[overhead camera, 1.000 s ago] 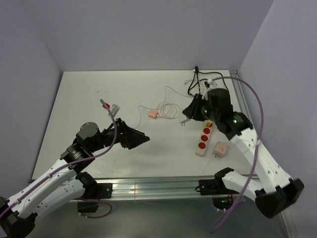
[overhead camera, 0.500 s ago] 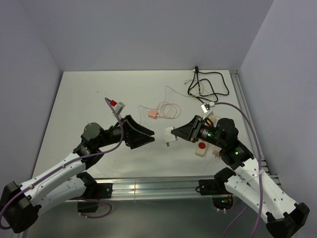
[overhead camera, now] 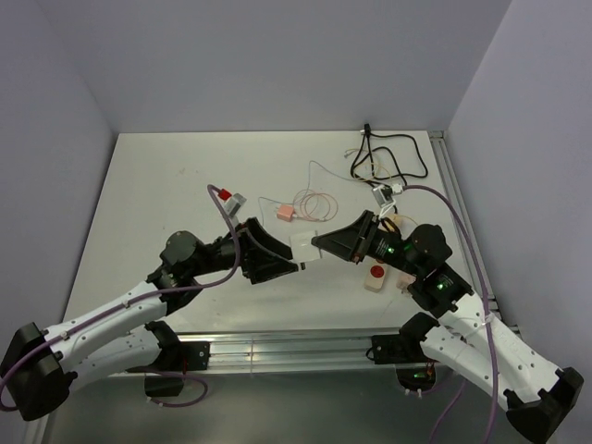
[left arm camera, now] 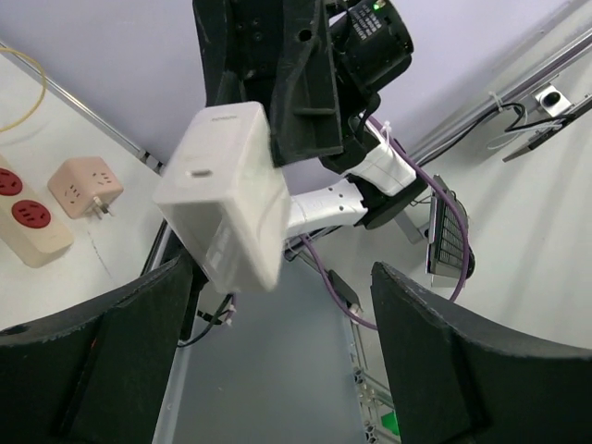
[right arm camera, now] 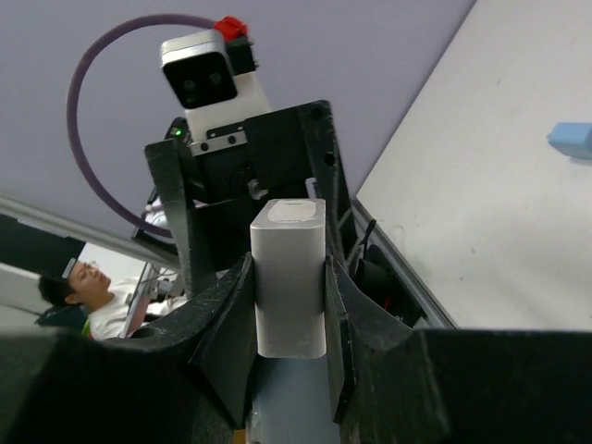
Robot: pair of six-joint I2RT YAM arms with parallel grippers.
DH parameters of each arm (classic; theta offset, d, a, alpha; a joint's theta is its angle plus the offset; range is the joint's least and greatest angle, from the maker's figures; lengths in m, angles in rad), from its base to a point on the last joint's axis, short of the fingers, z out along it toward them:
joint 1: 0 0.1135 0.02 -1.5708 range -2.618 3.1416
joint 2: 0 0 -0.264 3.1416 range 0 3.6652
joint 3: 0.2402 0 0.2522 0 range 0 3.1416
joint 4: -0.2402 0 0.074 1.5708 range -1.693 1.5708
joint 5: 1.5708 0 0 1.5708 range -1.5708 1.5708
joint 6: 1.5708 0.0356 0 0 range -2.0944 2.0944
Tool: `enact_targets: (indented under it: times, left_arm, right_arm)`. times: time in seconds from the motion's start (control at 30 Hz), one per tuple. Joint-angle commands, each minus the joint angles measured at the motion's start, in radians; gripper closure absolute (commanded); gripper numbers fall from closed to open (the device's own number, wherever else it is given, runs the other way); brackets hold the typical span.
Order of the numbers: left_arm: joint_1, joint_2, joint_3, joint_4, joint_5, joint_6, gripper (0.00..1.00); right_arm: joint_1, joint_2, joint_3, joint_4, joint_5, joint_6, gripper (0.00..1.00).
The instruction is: Insert the plug
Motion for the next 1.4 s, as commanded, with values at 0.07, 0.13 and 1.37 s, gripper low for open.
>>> enact_targets:
  times: [0.07, 0.13, 1.37]
  left_arm:
    - [-0.032, 0.036, 0.052, 0.077, -0.023, -0.001, 0.18]
    - [-0.036, 0.04, 0.054, 0.091, -0.028, -0.005, 0.22]
    - [-0.132, -0.092, 0.16, -0.493, -0.411, 0.795, 1.0]
  right_arm:
    - [0.081, 0.016, 0.09, 0.132, 0.052, 0.004, 1.0]
    - [0.1, 0.029, 0.101, 0.127, 0.066, -0.004, 1.0]
    - [0.287, 0.569, 0.943, -1.097, 0.488, -0.32, 0.2]
